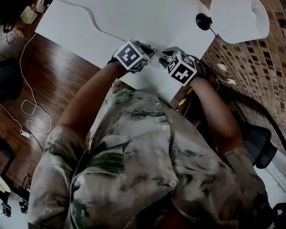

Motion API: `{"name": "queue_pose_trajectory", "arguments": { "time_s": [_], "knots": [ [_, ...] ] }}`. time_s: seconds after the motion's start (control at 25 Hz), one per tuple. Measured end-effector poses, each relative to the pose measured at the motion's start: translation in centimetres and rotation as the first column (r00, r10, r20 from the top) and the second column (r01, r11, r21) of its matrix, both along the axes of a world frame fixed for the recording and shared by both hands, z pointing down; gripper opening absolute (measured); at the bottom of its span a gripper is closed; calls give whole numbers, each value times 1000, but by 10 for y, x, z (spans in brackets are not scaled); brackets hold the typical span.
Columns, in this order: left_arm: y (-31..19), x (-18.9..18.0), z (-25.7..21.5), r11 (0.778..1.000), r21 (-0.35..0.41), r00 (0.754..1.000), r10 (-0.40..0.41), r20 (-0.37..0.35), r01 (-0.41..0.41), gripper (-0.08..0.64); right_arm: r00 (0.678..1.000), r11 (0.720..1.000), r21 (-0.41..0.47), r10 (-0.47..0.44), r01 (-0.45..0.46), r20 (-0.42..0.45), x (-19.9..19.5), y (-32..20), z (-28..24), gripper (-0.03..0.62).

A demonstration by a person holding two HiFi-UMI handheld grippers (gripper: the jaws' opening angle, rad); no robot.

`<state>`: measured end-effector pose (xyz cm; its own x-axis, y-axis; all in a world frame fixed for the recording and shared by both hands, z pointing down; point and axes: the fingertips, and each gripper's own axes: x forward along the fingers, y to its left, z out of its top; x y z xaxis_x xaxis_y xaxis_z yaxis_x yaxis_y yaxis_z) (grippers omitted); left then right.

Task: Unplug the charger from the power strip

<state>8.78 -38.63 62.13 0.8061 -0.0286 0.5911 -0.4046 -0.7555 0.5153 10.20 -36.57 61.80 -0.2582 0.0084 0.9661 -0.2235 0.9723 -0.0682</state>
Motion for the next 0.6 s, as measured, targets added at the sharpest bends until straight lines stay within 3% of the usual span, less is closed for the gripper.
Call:
{"name": "queue_pose_trajectory", "arguments": {
  "time_s": [0.16,0.4,0.6],
  "knots": [
    [-1,-1,0,1000,-26,1000,-3,-5,3,-6,1000,1000,-4,5,-5,-12,-1,-1,-1,103],
    [0,6,-3,1000,8,1000,14,6,-14,-5,1000,1000,1,19,-19,-21,7,2,-1,103],
    [6,6,0,997,-58,999,44,15,-43,-2,999,1000,-20,21,-21,-24,5,5,1,104]
  ]
}}
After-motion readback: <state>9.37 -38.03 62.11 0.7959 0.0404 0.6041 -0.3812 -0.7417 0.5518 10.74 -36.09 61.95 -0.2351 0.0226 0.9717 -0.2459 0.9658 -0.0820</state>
